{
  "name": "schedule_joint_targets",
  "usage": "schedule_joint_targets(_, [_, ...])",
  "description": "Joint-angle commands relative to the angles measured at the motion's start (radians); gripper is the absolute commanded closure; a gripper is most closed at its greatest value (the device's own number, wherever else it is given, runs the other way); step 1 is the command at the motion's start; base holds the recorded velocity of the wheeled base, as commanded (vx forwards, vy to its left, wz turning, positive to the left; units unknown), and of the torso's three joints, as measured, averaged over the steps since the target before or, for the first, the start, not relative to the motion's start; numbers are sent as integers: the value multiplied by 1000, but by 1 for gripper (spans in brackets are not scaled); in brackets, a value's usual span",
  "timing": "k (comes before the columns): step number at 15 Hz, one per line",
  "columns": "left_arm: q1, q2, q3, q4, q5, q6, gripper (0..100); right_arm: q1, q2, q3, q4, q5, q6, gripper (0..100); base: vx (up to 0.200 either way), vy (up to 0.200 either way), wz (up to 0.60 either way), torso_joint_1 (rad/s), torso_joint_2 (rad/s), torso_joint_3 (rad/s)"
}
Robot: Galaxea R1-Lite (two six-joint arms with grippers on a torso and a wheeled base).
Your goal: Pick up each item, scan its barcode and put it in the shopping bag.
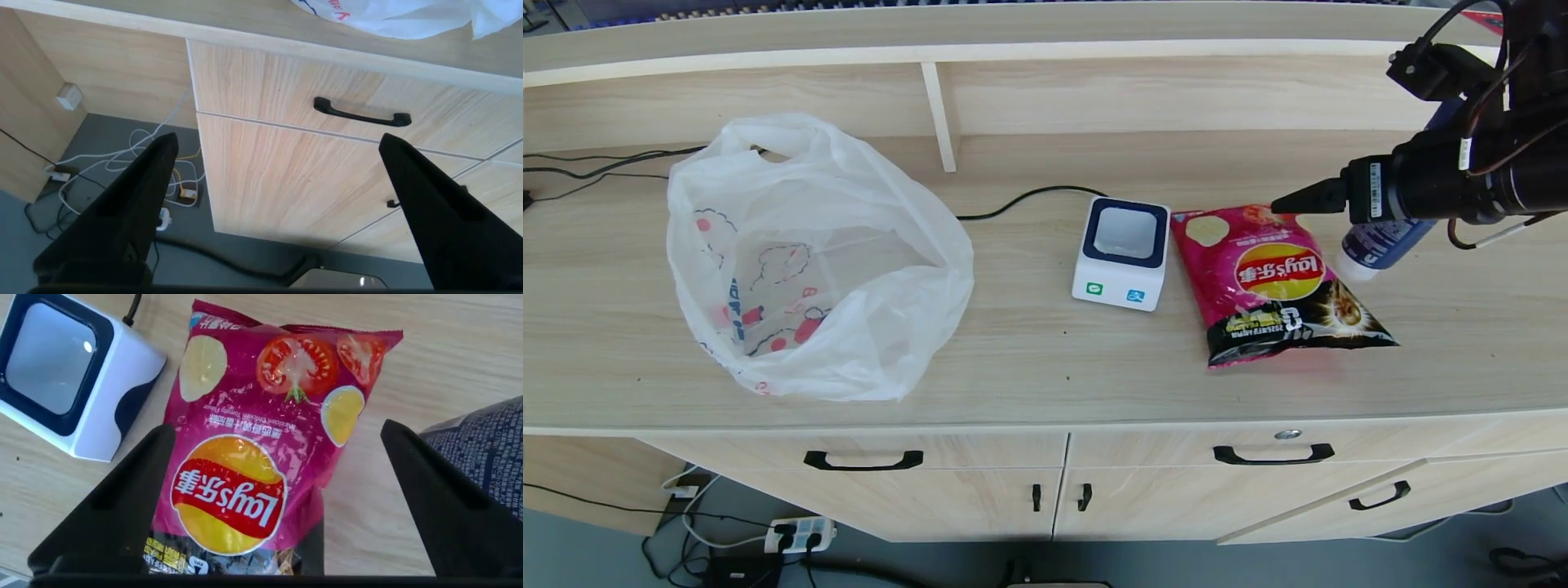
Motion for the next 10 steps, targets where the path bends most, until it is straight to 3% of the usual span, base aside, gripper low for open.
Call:
schedule_joint_targets(1, [0, 0, 0, 0, 0, 0, 0, 18, 14, 1, 1, -4, 0, 0, 0, 0, 0, 0, 0, 0])
schedule_joint_targets(6, [0, 0, 0, 0, 0, 0, 0, 62, 13, 14, 8, -58, 0, 0, 0, 0, 0, 0, 0, 0])
schedule_joint_targets(10, [0, 0, 0, 0, 0, 0, 0, 156, -3, 119, -6, -211, -28, 0, 0, 0, 0, 0, 0, 0])
